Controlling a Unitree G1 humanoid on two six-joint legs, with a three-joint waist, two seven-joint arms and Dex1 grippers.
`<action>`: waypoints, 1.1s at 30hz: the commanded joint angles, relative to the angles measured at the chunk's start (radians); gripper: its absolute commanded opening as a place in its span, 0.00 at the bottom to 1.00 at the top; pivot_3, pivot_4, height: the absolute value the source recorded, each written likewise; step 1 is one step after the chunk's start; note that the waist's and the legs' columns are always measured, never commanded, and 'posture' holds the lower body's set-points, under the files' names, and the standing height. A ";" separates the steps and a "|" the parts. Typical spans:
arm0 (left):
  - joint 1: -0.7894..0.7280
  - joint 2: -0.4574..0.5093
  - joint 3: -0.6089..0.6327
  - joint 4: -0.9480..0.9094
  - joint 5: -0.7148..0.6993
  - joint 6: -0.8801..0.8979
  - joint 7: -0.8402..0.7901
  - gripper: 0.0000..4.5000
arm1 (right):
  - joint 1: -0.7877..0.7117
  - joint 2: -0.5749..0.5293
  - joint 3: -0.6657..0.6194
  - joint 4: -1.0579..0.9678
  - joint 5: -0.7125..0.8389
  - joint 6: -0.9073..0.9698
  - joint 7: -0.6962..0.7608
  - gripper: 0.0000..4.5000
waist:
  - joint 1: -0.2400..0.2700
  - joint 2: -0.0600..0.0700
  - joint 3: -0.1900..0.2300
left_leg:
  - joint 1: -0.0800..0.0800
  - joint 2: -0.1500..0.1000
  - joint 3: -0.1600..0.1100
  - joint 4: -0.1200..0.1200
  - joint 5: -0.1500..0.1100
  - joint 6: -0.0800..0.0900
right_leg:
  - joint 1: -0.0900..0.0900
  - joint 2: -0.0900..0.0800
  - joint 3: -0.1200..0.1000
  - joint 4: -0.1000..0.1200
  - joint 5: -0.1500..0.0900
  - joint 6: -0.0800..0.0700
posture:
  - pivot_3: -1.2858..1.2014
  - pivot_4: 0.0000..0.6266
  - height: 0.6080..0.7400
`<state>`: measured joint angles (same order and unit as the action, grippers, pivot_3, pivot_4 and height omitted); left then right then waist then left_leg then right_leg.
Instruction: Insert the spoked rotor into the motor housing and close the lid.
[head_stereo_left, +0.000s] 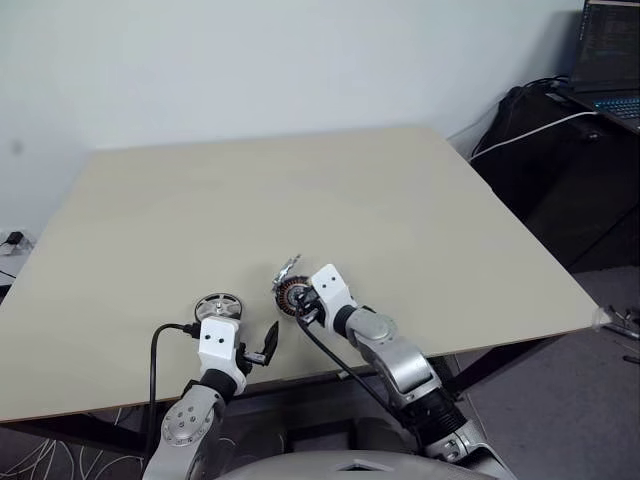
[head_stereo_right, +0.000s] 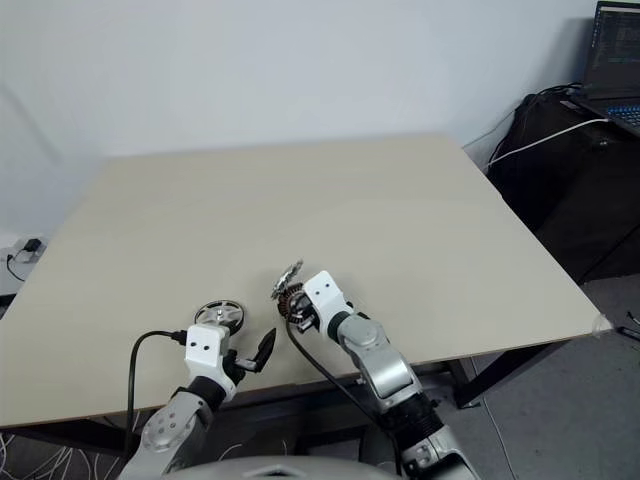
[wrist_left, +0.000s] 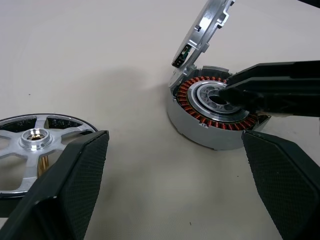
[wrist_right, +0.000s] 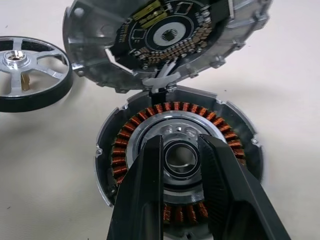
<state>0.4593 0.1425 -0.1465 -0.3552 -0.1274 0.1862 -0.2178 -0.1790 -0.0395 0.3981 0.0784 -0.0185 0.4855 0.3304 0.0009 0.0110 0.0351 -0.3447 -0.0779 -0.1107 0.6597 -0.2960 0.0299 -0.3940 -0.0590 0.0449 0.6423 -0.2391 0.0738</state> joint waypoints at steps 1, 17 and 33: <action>-0.007 -0.001 0.005 -0.039 0.003 -0.023 0.003 1.00 | -0.032 0.019 0.011 0.004 -0.007 -0.036 0.008 0.15 | -0.001 0.000 0.000 | 0.000 0.000 0.000 0.000 0.000 0.000 | 0.000 0.000 0.000 0.000 0.000 0.000 | 0.52 0.00 1.00; -0.014 -0.005 0.009 -0.031 0.001 -0.028 0.003 1.00 | -0.084 0.045 -0.014 0.115 -0.020 -0.080 0.002 0.15 | -0.012 0.000 0.000 | 0.000 0.000 -0.001 -0.001 0.000 0.000 | 0.000 0.001 0.000 0.000 0.002 -0.001 | 0.52 0.00 1.00; -0.009 -0.001 0.017 -0.010 -0.002 -0.045 -0.005 1.00 | 0.020 -0.035 -0.043 -0.298 0.087 0.125 0.086 0.22 | -0.011 0.000 0.000 | -0.001 0.000 -0.002 -0.001 0.000 0.000 | -0.001 0.000 -0.001 0.000 0.001 0.001 | 0.52 0.00 1.00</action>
<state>0.4579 0.1412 -0.1360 -0.3541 -0.1284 0.1651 -0.2192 -0.1614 -0.0716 0.3582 -0.1641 0.0545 0.5682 0.4109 -0.0101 0.0113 0.0350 -0.3455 -0.0778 -0.1126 0.6589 -0.2963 0.0296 -0.3948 -0.0590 0.0438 0.6424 -0.2384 0.0752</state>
